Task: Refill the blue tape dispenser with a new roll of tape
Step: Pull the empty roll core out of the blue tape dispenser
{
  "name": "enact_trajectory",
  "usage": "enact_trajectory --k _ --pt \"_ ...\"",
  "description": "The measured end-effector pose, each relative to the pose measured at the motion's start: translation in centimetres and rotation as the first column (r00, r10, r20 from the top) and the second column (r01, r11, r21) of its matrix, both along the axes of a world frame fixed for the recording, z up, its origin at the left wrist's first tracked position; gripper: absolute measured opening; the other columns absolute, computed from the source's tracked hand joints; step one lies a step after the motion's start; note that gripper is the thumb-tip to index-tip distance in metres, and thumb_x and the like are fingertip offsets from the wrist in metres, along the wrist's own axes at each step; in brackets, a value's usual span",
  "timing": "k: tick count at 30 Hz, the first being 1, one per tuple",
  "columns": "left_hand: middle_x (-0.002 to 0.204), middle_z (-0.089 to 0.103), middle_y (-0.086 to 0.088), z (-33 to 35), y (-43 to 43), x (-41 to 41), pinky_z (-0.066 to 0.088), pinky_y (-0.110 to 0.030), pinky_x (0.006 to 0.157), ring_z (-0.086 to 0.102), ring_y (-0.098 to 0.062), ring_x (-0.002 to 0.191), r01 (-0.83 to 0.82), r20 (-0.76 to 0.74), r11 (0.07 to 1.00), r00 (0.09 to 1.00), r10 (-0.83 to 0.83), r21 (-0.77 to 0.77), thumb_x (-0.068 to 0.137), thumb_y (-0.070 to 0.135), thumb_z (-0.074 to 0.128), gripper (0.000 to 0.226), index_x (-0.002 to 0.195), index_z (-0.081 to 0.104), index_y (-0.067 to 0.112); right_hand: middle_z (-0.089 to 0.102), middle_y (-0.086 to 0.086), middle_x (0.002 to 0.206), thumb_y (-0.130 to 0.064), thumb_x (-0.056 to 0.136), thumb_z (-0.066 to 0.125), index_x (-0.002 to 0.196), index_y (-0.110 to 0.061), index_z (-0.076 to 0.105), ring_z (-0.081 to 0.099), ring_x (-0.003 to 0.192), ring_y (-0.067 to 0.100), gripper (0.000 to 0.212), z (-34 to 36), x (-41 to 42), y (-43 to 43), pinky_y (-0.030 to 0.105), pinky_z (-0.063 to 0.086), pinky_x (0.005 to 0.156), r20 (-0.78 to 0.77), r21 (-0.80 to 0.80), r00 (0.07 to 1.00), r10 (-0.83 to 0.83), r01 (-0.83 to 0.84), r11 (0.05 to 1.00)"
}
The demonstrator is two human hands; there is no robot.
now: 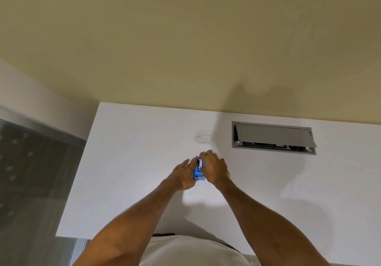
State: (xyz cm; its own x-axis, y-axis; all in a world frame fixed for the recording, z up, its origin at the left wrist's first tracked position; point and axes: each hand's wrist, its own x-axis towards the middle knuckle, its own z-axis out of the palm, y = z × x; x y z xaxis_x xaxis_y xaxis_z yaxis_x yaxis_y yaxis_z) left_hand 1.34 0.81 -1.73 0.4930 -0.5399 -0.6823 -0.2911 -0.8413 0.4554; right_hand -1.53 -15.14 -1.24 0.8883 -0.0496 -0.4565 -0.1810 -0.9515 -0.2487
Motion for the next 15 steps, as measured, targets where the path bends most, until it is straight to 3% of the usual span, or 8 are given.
enact_trajectory --k 2,10,15 --pt "0.176 0.020 -0.004 -0.06 -0.03 -0.11 0.024 -0.043 0.134 0.020 -0.026 0.164 -0.002 0.013 1.000 1.000 0.003 -0.022 0.105 0.027 0.058 0.086 0.170 0.003 0.013 0.052 0.002 0.149 -0.040 0.102 0.061 0.146 -0.022 0.046 0.056 0.132 0.020 0.050 0.05 -0.11 -0.06 0.034 0.054 0.109 0.007 0.000 1.000 -0.002 0.002 1.000" --pt "0.179 0.007 0.000 -0.09 0.37 -0.47 0.020 -0.043 0.136 0.013 -0.024 0.167 -0.001 -0.018 1.000 1.000 0.001 -0.015 0.107 0.025 0.052 0.086 0.170 -0.006 0.015 0.053 0.003 0.148 -0.039 0.102 0.061 0.147 -0.020 0.044 0.058 0.132 0.021 0.051 -0.03 -0.19 0.15 0.036 0.054 0.108 0.010 -0.001 1.000 -0.002 0.002 1.000" --pt "0.179 0.009 0.002 0.04 0.42 -0.37 0.022 -0.043 0.135 0.015 -0.025 0.166 -0.002 -0.040 1.000 0.999 0.002 -0.008 0.107 0.029 0.053 0.089 0.169 -0.009 0.016 0.054 0.002 0.147 -0.038 0.102 0.061 0.146 -0.021 0.046 0.058 0.131 0.020 0.049 -0.16 -0.23 0.05 0.035 0.055 0.108 0.015 0.019 1.000 -0.006 0.006 1.000"
